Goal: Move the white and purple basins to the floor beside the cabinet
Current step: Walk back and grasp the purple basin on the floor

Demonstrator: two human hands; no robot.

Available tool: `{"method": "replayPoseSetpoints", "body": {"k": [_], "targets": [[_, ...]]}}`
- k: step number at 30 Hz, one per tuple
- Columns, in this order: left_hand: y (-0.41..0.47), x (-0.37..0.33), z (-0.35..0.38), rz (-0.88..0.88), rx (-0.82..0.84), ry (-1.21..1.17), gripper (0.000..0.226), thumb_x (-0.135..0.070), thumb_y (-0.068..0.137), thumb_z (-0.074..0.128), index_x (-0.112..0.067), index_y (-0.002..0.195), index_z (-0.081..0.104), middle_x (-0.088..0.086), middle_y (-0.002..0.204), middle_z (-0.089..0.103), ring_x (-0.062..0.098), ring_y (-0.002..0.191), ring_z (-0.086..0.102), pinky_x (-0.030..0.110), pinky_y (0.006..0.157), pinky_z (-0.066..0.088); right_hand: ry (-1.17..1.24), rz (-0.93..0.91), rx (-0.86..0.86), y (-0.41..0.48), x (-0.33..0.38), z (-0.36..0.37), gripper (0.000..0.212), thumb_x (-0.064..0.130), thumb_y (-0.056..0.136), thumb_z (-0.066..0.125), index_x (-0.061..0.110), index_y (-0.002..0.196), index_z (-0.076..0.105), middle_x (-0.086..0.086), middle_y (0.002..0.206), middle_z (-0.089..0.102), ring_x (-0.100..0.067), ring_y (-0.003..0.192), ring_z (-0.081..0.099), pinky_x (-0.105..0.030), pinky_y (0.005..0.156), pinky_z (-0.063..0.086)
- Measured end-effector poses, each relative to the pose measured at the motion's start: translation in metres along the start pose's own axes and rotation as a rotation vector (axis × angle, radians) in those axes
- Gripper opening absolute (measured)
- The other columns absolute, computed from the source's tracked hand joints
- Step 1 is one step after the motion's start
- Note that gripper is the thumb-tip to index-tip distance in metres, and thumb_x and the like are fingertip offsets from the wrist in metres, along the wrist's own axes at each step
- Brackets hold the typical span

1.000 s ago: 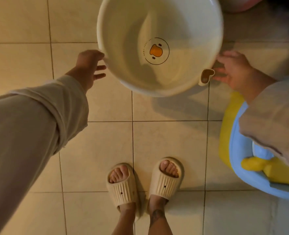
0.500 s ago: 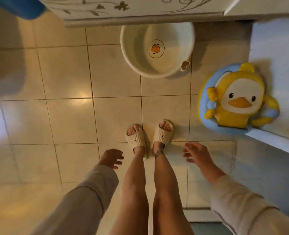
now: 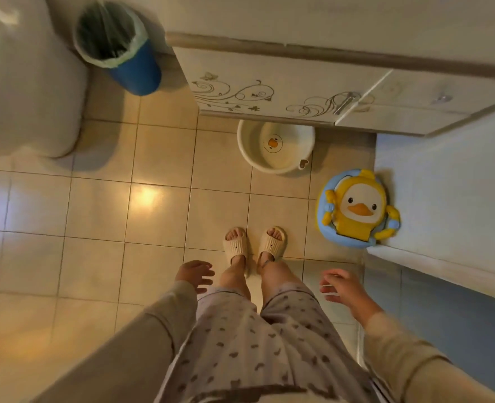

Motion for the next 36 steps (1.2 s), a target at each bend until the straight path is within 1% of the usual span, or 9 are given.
{"method": "replayPoseSetpoints", "body": {"k": [5,10,12,15,20,25,29,32,36], "targets": [[-0.035,-0.032,-0.028,0.17,-0.049,-0.116,0.012,-0.007,0.094,0.044,-0.006,0.1,0.054,0.004,0.074,0.056,0.018,0.062,0.051,0.026,0.059,0.04,-0.018,-0.025,0.002,-0.014,0.02,-0.012,0.015,0.009,0.094,0.05,0.003,0.107,0.056,-0.017,0.085,0.06,-0.026,0.069,0.058,-0.032,0.059,0.049],[-0.052,-0.005,-0.053,0.25,-0.212,-0.368,0.014,-0.005,0.094,0.044,-0.006,0.1,0.056,0.008,0.077,0.058,0.02,0.063,0.053,0.025,0.061,0.042,-0.176,-0.124,0.038,-0.012,0.065,-0.025,0.013,0.005,0.093,0.051,0.001,0.104,0.056,-0.014,0.074,0.057,-0.026,0.063,0.054,-0.033,0.057,0.045],[-0.056,0.025,-0.052,0.208,-0.259,-0.499,0.015,-0.003,0.094,0.042,-0.004,0.099,0.056,0.007,0.073,0.057,0.021,0.062,0.052,0.025,0.06,0.041,-0.281,-0.153,0.072,-0.009,0.086,-0.029,0.007,0.005,0.094,0.05,0.002,0.095,0.057,-0.015,0.073,0.055,-0.025,0.059,0.053,-0.031,0.054,0.043],[-0.061,0.081,-0.033,0.093,-0.298,-0.713,0.016,-0.004,0.093,0.042,-0.003,0.099,0.057,0.007,0.074,0.058,0.022,0.061,0.052,0.026,0.061,0.041,-0.455,-0.15,0.15,-0.002,0.112,-0.026,0.023,0.006,0.095,0.043,0.012,0.073,0.049,-0.011,0.065,0.045,-0.016,0.043,0.047,-0.021,0.045,0.034],[-0.073,0.171,0.018,-0.079,-0.313,-0.953,0.015,-0.01,0.092,0.047,-0.004,0.1,0.058,0.014,0.096,0.063,0.022,0.066,0.055,0.029,0.061,0.045,-0.891,-0.306,0.209,-0.001,0.146,0.02,0.009,0.003,0.092,0.047,0.006,0.092,0.055,-0.008,0.068,0.051,-0.016,0.053,0.047,-0.018,0.041,0.037],[-0.077,0.234,0.07,-0.28,-0.321,-1.331,0.014,-0.012,0.091,0.05,-0.004,0.1,0.057,0.009,0.08,0.061,0.021,0.065,0.053,0.031,0.061,0.044,-1.013,-0.406,0.31,-0.018,0.18,0.1,0.015,0.0,0.091,0.045,0.004,0.102,0.055,-0.01,0.073,0.056,-0.019,0.058,0.052,-0.024,0.049,0.041],[-0.07,0.254,0.092,-0.334,-0.321,-1.469,0.018,-0.015,0.091,0.05,-0.005,0.103,0.059,0.011,0.097,0.062,0.02,0.067,0.055,0.03,0.062,0.046,-1.074,-0.514,0.386,-0.043,0.203,0.168,0.015,0.002,0.091,0.049,0.007,0.102,0.057,-0.01,0.08,0.061,-0.02,0.065,0.058,-0.028,0.057,0.049],[-0.065,0.267,0.086,-0.357,-0.318,-1.567,0.017,-0.014,0.09,0.048,-0.008,0.103,0.058,0.006,0.08,0.061,0.019,0.064,0.054,0.03,0.06,0.045,-1.138,-0.562,0.425,-0.059,0.208,0.214,0.017,0.002,0.09,0.051,0.007,0.103,0.059,-0.01,0.08,0.062,-0.02,0.065,0.058,-0.029,0.06,0.051],[-0.054,0.288,0.054,-0.391,-0.305,-1.605,0.023,-0.014,0.091,0.048,-0.007,0.109,0.06,0.004,0.074,0.058,0.018,0.063,0.052,0.029,0.058,0.043,-1.202,-0.594,0.418,-0.071,0.203,0.261,0.018,0.003,0.09,0.051,0.006,0.105,0.06,-0.011,0.085,0.062,-0.021,0.07,0.059,-0.031,0.063,0.052]]}}
Point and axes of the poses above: each hand's wrist, its own y-axis towards the middle knuckle, its own z-axis out of the palm, x = y × z, the point moved 3 cm from there along y, towards the middle knuckle
